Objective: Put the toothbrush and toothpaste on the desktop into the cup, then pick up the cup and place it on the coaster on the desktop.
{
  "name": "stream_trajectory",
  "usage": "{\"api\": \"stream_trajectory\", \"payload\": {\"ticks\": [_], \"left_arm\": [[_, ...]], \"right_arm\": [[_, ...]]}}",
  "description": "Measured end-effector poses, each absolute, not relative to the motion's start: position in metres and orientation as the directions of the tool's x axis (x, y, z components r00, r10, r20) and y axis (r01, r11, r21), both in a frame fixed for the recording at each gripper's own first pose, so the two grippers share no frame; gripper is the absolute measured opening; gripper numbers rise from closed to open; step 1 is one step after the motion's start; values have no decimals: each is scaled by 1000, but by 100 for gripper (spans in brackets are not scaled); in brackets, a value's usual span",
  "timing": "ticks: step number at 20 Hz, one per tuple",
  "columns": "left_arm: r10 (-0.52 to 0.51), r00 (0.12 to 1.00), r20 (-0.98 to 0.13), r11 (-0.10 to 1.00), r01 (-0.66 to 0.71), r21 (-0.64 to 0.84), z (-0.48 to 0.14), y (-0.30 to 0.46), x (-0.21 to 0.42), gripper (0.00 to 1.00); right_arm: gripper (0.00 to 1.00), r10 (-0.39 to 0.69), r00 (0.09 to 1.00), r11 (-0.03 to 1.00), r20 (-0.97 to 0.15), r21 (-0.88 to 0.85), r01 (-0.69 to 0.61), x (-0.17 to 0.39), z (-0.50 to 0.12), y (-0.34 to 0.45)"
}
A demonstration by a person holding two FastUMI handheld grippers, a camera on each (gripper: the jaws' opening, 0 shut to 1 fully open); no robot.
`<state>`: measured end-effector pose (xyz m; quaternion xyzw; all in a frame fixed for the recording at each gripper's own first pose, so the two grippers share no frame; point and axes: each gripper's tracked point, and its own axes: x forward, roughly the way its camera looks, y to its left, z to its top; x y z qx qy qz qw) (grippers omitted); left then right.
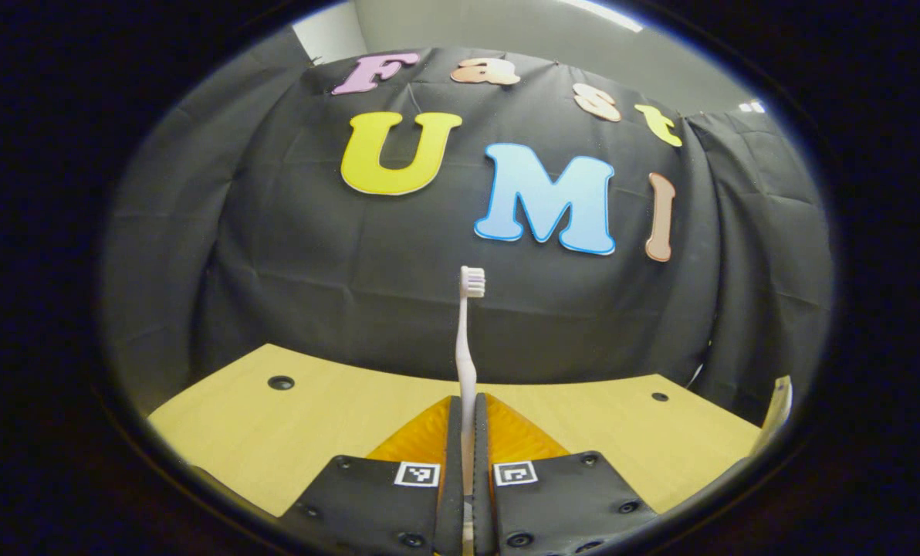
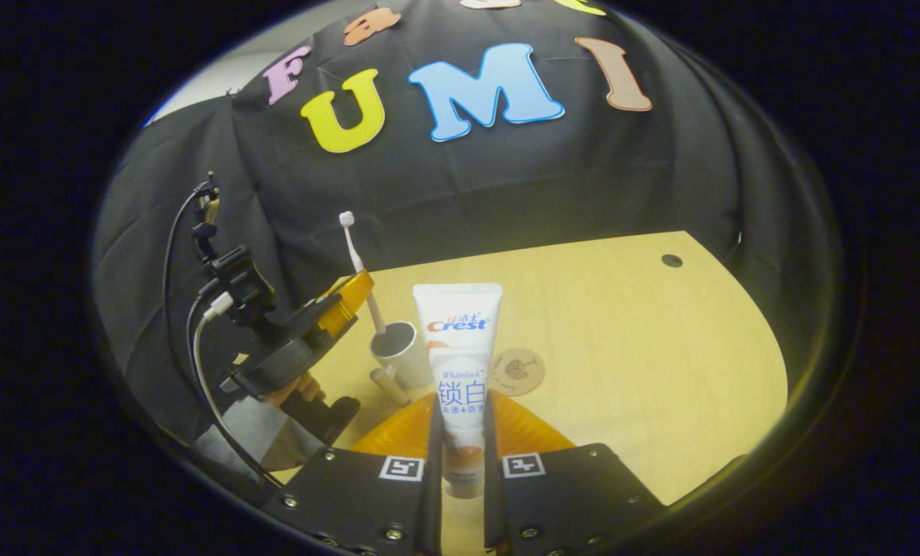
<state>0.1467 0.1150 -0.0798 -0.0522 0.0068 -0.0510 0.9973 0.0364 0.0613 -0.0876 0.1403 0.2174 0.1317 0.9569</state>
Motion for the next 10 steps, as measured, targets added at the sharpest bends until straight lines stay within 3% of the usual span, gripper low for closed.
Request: {"api": "stream_trajectory", "payload": {"ticks": [10], "left_arm": [[-57, 995, -85, 998, 56, -12, -145, 118, 177, 11]], "right_arm": [[22, 327, 840, 923, -432, 337, -185, 51, -99, 59]]}}
